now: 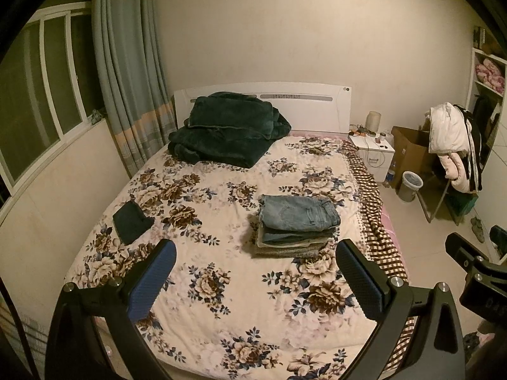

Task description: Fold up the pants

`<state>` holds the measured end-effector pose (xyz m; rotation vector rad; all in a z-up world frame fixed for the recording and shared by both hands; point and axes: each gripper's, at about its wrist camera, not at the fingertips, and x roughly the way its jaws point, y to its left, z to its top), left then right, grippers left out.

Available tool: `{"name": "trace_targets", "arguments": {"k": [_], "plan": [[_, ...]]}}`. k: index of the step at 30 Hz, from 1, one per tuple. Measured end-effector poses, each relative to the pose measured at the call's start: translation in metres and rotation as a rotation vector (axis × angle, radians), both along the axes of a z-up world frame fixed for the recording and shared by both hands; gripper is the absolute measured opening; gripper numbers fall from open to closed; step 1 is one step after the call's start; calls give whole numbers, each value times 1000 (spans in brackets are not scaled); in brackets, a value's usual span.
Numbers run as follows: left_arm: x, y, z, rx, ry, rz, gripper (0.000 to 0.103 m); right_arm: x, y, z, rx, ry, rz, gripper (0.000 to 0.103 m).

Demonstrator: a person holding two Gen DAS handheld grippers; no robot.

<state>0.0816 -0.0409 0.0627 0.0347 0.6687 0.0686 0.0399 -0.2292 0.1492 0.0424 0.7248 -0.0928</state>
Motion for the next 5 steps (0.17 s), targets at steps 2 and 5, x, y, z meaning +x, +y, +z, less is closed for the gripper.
{"name": "trace_targets", "arguments": {"k": [2, 5], "plan": [[-1, -2, -2, 1, -2, 0, 103, -1, 0, 0, -2, 1, 0, 103], [-2, -4, -3, -2, 2, -8, 103, 2, -1, 1, 1, -1, 4, 103]]}}
